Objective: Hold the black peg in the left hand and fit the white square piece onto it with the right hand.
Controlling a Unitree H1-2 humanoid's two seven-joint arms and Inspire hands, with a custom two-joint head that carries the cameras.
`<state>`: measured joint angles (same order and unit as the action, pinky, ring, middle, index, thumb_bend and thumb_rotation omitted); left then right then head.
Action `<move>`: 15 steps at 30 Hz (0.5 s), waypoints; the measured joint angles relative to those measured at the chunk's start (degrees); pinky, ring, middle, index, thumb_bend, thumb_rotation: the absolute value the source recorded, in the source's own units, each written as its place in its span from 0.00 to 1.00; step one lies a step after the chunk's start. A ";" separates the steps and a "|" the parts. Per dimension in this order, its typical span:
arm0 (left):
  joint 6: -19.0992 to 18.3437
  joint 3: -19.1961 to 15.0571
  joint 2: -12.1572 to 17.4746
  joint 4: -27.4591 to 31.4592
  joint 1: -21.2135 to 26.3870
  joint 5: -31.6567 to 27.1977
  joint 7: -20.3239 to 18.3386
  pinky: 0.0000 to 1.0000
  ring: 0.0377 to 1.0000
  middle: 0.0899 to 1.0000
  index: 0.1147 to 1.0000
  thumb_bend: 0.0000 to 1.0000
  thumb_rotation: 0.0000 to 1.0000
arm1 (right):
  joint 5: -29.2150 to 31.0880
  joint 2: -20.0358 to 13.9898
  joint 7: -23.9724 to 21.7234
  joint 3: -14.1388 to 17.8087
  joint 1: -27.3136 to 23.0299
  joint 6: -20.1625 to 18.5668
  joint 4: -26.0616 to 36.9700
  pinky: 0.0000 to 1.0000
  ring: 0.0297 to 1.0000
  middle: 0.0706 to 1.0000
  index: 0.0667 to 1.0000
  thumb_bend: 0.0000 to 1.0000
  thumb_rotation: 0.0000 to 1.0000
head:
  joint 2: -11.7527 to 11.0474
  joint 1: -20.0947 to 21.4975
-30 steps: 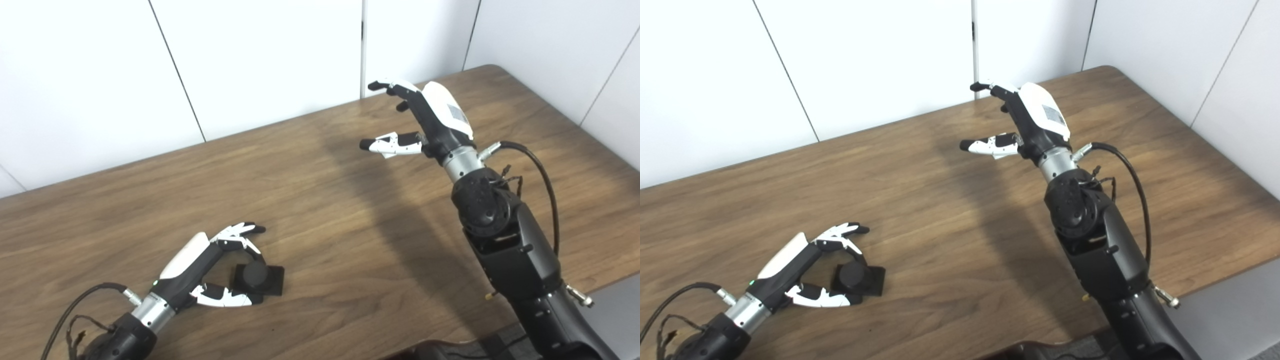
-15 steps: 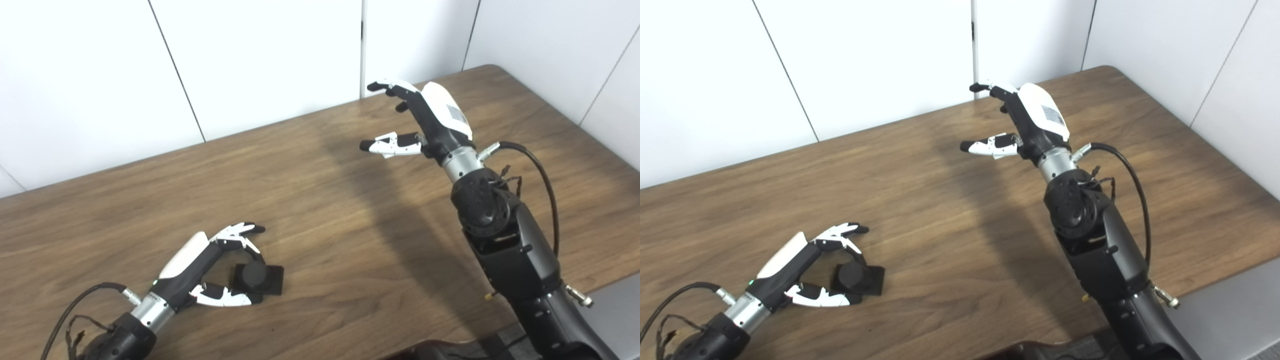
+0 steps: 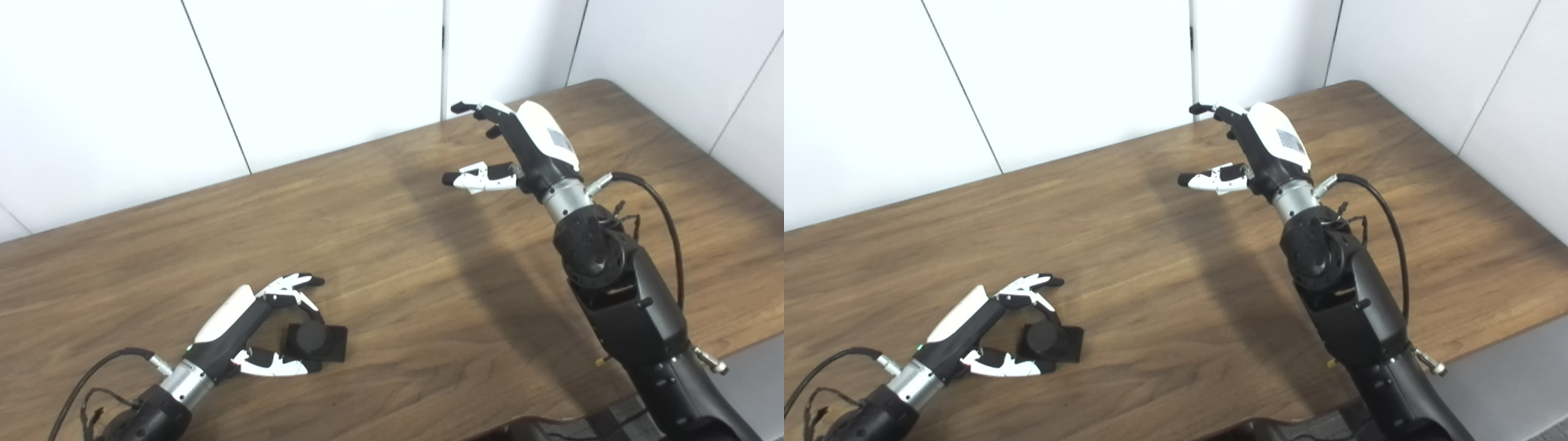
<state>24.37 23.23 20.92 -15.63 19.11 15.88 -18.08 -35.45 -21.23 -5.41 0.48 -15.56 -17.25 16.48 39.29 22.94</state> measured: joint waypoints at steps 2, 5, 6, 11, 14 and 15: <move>-0.02 0.01 0.00 -0.02 -0.02 -0.14 -0.03 0.98 0.94 0.88 0.43 0.52 0.07 | 0.02 0.00 -0.03 0.00 -0.24 0.00 -0.05 0.69 0.83 0.85 0.78 0.65 0.25 | -0.09 -0.09; -0.54 0.03 0.00 0.05 -0.04 -0.43 -0.27 0.97 0.94 0.88 0.43 0.52 0.08 | 0.03 -0.01 -0.07 0.01 -0.74 -0.01 -0.05 0.69 0.83 0.85 0.78 0.65 0.25 | -0.09 -0.17; -0.54 0.03 -0.01 0.07 -0.06 -0.43 -0.27 0.97 0.94 0.88 0.43 0.52 0.08 | 0.03 -0.02 -0.10 0.01 -0.85 -0.01 -0.05 0.69 0.83 0.85 0.78 0.65 0.26 | -0.09 -0.18; -0.49 0.03 -0.01 -0.01 -0.06 -0.44 -0.26 0.96 0.94 0.88 0.43 0.52 0.08 | 0.01 -0.38 -0.41 0.01 -1.13 -0.02 -0.88 0.68 0.83 0.85 0.78 0.65 0.25 | -0.18 -0.35; -0.44 0.04 -0.02 -0.02 -0.05 -0.44 -0.23 0.97 0.94 0.88 0.43 0.52 0.08 | 0.03 -0.73 -0.51 0.03 -1.15 0.00 -2.02 0.68 0.83 0.85 0.78 0.65 0.24 | -0.18 -0.35; -0.46 0.05 -0.02 -0.01 -0.05 -0.43 -0.23 0.96 0.94 0.88 0.43 0.51 0.08 | 0.04 -0.89 -0.51 0.03 -1.18 0.01 -2.27 0.68 0.83 0.85 0.78 0.65 0.24 | -0.09 -0.53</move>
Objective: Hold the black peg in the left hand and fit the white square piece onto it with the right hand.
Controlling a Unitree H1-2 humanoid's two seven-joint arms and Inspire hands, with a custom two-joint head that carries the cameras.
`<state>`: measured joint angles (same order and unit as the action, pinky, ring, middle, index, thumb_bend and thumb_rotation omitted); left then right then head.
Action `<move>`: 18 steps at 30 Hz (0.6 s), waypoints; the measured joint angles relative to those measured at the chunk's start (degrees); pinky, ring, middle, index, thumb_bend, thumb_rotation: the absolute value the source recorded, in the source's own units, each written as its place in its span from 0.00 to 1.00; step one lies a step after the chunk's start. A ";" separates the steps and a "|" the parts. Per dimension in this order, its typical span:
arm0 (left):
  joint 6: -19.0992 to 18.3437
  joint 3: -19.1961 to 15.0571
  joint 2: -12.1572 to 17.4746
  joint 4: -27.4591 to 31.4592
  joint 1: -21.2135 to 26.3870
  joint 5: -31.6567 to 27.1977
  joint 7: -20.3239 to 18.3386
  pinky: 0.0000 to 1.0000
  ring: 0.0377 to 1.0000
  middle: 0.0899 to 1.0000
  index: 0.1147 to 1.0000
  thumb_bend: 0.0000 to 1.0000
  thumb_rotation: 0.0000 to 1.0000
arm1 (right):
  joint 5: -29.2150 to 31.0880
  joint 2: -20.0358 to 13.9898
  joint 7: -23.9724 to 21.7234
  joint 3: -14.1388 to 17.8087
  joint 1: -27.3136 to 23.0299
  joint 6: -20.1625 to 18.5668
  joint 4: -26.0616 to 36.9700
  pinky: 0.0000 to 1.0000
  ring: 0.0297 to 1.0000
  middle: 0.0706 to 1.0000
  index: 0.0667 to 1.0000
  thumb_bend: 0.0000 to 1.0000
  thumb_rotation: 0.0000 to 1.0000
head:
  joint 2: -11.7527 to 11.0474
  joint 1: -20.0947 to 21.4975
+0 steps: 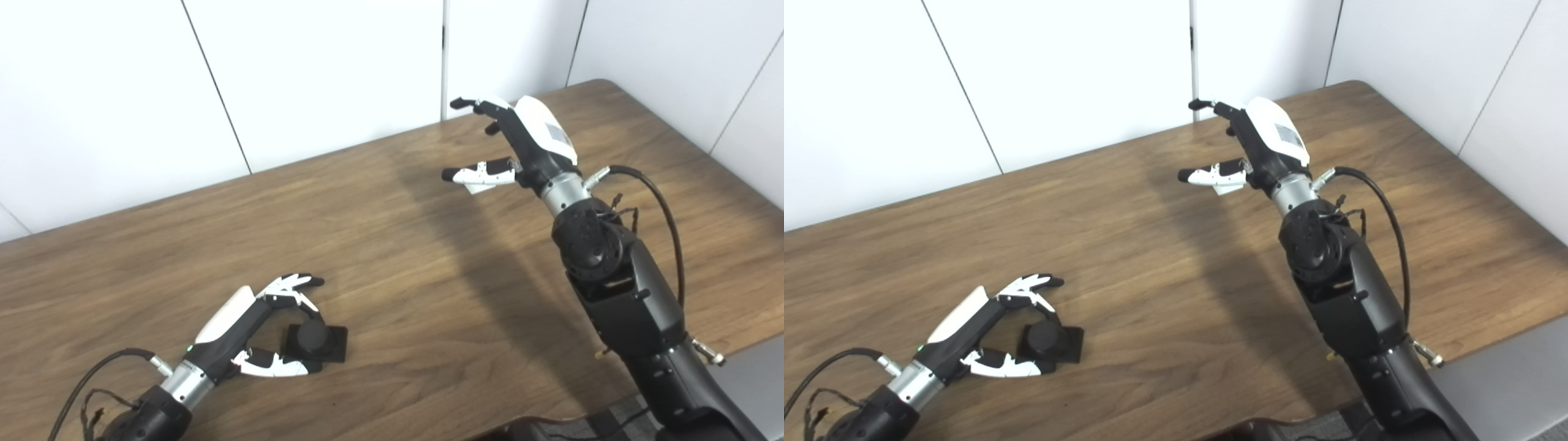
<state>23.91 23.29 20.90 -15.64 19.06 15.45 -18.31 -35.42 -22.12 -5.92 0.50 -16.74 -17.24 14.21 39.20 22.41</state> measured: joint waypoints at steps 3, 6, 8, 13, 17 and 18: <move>0.08 0.04 0.00 -0.03 0.00 0.00 0.01 0.96 0.93 0.88 0.43 0.52 0.08 | 0.11 -0.73 0.00 0.00 -0.01 0.03 -0.68 0.68 0.83 0.85 0.78 0.65 0.24 | 0.09 0.00; 0.47 0.03 0.00 -0.28 0.00 0.00 0.13 0.96 0.93 0.87 0.43 0.52 0.08 | 0.21 -0.90 0.00 0.00 -0.04 0.03 -0.67 0.68 0.83 0.85 0.78 0.65 0.23 | 0.09 0.17; 0.44 0.02 0.00 -0.26 0.00 -0.01 0.13 0.96 0.93 0.87 0.43 0.52 0.08 | 0.32 -0.90 0.00 -0.02 -0.10 0.03 -0.69 0.69 0.83 0.85 0.78 0.65 0.23 | 0.09 0.17; 0.39 0.02 0.00 -0.24 0.00 -0.01 0.12 0.98 0.94 0.88 0.43 0.52 0.08 | 0.04 -1.32 -0.09 -0.10 -0.80 0.01 -1.38 0.69 0.83 0.85 0.78 0.64 0.23 | 0.09 0.17; 0.33 0.07 -0.01 -0.17 0.01 -0.01 0.11 0.96 0.94 0.88 0.43 0.52 0.08 | -0.13 -2.57 -0.84 -0.39 -1.63 0.01 -3.33 0.68 0.83 0.85 0.78 0.65 0.25 | 0.09 -0.27; 0.33 0.07 -0.01 -0.17 0.00 -0.01 0.11 0.96 0.94 0.88 0.43 0.52 0.08 | -0.21 -3.06 -0.98 -0.46 -1.75 0.01 -3.85 0.68 0.83 0.85 0.78 0.66 0.26 | 0.09 -0.27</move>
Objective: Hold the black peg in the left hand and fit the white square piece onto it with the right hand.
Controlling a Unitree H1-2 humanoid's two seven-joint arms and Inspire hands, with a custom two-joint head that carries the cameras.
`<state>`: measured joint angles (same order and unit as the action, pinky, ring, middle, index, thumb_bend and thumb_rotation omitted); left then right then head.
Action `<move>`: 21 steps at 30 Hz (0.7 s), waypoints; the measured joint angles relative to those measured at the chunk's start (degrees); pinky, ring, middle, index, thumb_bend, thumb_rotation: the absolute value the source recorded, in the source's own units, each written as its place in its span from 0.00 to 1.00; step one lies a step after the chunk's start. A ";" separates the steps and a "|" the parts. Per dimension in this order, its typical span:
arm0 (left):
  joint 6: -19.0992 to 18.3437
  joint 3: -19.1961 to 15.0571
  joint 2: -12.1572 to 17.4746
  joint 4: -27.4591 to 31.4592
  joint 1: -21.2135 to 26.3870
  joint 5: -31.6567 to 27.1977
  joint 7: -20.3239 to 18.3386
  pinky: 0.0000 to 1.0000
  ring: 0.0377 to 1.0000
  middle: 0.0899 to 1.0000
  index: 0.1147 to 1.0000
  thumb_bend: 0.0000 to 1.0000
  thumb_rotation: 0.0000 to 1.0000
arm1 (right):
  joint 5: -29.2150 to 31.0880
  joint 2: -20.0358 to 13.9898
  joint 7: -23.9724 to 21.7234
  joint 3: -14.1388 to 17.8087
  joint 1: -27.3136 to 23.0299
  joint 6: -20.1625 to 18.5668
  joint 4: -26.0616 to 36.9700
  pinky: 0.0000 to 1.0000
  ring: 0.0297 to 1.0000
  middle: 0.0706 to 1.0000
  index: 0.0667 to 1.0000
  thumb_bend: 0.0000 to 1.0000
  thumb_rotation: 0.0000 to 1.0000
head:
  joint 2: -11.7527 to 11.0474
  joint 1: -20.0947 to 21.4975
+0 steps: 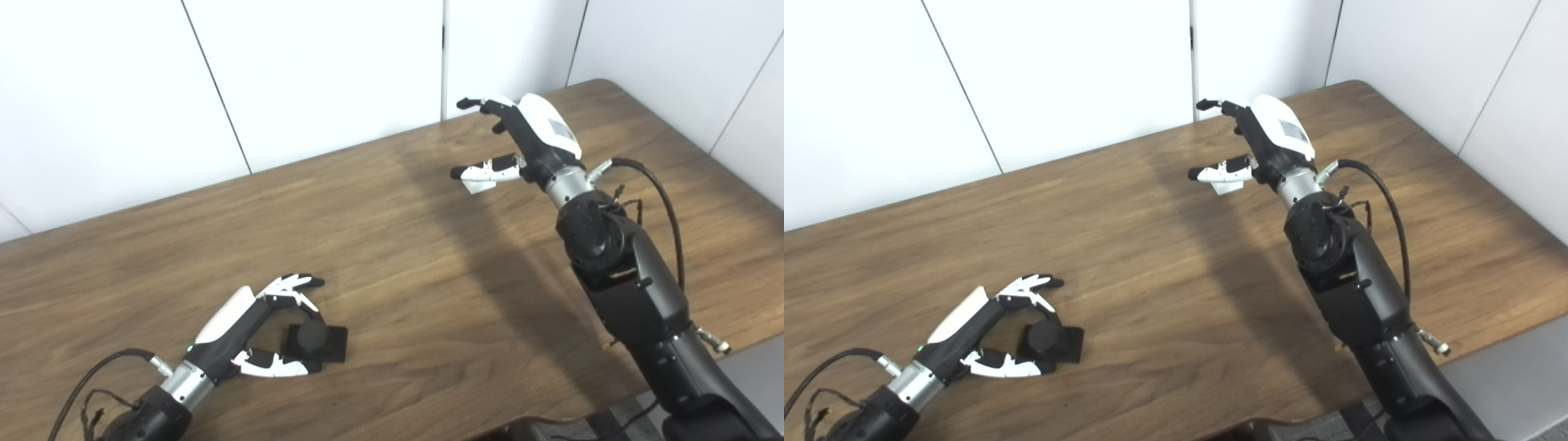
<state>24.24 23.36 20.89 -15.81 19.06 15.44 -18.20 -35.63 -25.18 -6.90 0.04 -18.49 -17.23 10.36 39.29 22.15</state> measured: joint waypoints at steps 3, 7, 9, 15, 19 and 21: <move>0.00 -0.04 0.01 0.02 -0.01 0.00 0.00 0.96 0.94 0.88 0.43 0.52 0.08 | -0.53 -1.13 -0.03 0.00 -0.08 0.00 -1.15 0.68 0.83 0.85 0.78 0.66 0.26 | 0.00 0.00; -0.02 -0.04 0.00 0.07 -0.01 0.00 0.00 0.98 0.94 0.88 0.43 0.52 0.08 | -0.64 -1.75 -0.06 -0.01 -0.44 0.02 -2.13 0.67 0.82 0.85 0.78 0.66 0.22 | 0.09 0.00; -0.10 -0.02 0.00 0.07 -0.04 -0.03 0.00 0.98 0.94 0.88 0.43 0.52 0.08 | -0.60 -1.94 -0.15 -0.01 -0.64 0.01 -3.37 0.67 0.82 0.85 0.78 0.66 0.22 | 0.09 0.00; 0.02 -0.02 0.00 -0.04 -0.13 -0.19 0.06 0.96 0.93 0.88 0.43 0.52 0.08 | -0.93 -2.54 -0.29 -0.49 -1.28 0.06 -5.27 0.65 0.82 0.85 0.77 0.67 0.23 | 0.09 -0.09; 0.43 -0.02 0.01 -0.21 -0.12 -0.16 0.26 0.94 0.93 0.88 0.43 0.52 0.08 | -1.26 -4.31 -0.45 -1.44 -3.18 0.09 -8.93 0.65 0.82 0.85 0.77 0.67 0.23 | -0.09 -0.44; 0.80 -0.04 0.01 -0.24 -0.14 -0.09 0.42 0.95 0.93 0.88 0.43 0.52 0.08 | -1.40 -5.04 -0.46 -1.66 -4.09 0.09 -10.32 0.65 0.82 0.85 0.77 0.67 0.23 | 0.00 -0.61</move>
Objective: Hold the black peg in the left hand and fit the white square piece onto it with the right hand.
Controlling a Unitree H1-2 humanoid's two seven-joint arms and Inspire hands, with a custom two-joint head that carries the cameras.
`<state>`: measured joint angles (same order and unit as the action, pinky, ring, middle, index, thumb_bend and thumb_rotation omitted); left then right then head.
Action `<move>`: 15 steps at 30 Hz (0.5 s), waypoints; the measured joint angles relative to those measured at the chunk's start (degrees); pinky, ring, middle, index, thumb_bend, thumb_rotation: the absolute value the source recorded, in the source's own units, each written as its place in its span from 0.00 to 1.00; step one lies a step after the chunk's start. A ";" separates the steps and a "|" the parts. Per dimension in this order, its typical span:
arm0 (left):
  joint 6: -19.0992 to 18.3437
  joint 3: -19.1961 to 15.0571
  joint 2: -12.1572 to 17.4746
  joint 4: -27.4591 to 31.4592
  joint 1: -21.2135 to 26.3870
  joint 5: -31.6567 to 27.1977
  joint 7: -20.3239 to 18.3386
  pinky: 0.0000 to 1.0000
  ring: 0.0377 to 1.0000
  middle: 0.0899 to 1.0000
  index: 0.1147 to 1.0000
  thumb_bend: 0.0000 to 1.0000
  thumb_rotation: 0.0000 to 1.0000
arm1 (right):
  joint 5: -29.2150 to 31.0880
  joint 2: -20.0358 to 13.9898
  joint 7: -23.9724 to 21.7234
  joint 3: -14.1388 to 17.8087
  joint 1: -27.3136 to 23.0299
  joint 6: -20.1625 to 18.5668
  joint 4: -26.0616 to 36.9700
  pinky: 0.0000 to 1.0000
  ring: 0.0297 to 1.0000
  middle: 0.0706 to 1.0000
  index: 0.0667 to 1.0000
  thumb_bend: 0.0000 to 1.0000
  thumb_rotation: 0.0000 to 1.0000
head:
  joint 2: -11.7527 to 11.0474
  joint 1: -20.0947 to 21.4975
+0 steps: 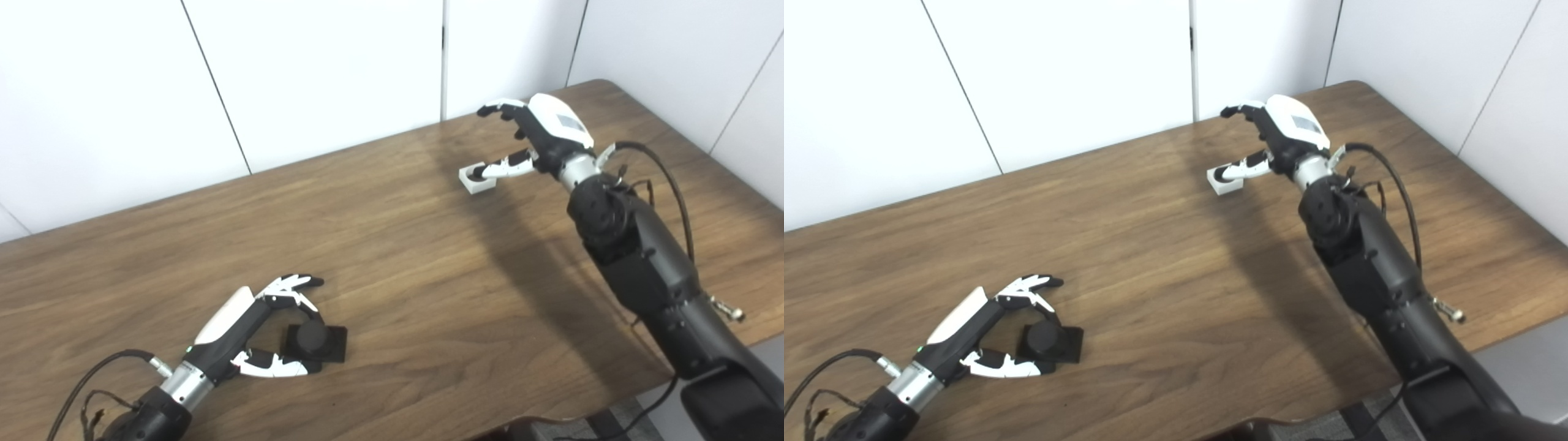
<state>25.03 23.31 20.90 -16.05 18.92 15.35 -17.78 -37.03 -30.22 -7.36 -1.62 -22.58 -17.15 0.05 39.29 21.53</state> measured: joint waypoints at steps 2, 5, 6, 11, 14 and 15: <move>0.03 0.02 -0.01 0.00 0.01 0.01 0.00 0.95 0.93 0.87 0.43 0.52 0.08 | -0.02 -0.67 -0.05 -0.51 -0.63 0.00 -0.93 0.66 0.82 0.85 0.77 0.67 0.22 | 0.00 -0.17; -0.03 0.01 -0.01 0.03 -0.02 0.01 0.00 0.97 0.93 0.88 0.43 0.52 0.08 | -0.03 -0.99 -0.15 -1.21 -1.10 0.03 -1.61 0.66 0.82 0.85 0.77 0.67 0.22 | 0.00 -0.44; -0.18 0.01 -0.01 0.12 -0.08 0.01 0.00 0.96 0.93 0.88 0.43 0.52 0.08 | -0.03 -1.04 -0.24 -1.43 -1.23 0.03 -2.05 0.66 0.82 0.85 0.77 0.67 0.22 | 0.00 -0.53; -0.30 -0.02 -0.01 0.39 -0.17 0.16 0.00 0.95 0.93 0.88 0.43 0.52 0.08 | -0.02 -1.20 -0.75 -1.78 -1.53 0.02 -2.58 0.66 0.82 0.85 0.77 0.67 0.22 | 0.00 -0.53; -0.32 -0.02 -0.01 0.40 -0.17 0.22 0.01 0.95 0.93 0.88 0.43 0.52 0.08 | -0.02 -1.24 -0.76 -1.78 -1.60 0.02 -2.58 0.66 0.82 0.85 0.77 0.67 0.22 | 0.00 -0.53; -0.33 -0.03 -0.01 0.40 -0.17 0.23 0.02 0.94 0.93 0.87 0.43 0.52 0.08 | -0.02 -1.26 -0.76 -1.78 -1.60 0.02 -2.58 0.67 0.82 0.85 0.77 0.67 0.22 | 0.00 -0.53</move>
<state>24.70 23.29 20.89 -15.65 18.75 15.58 -17.76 -37.06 -31.48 -8.12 -3.41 -24.18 -17.12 -2.53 39.29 21.01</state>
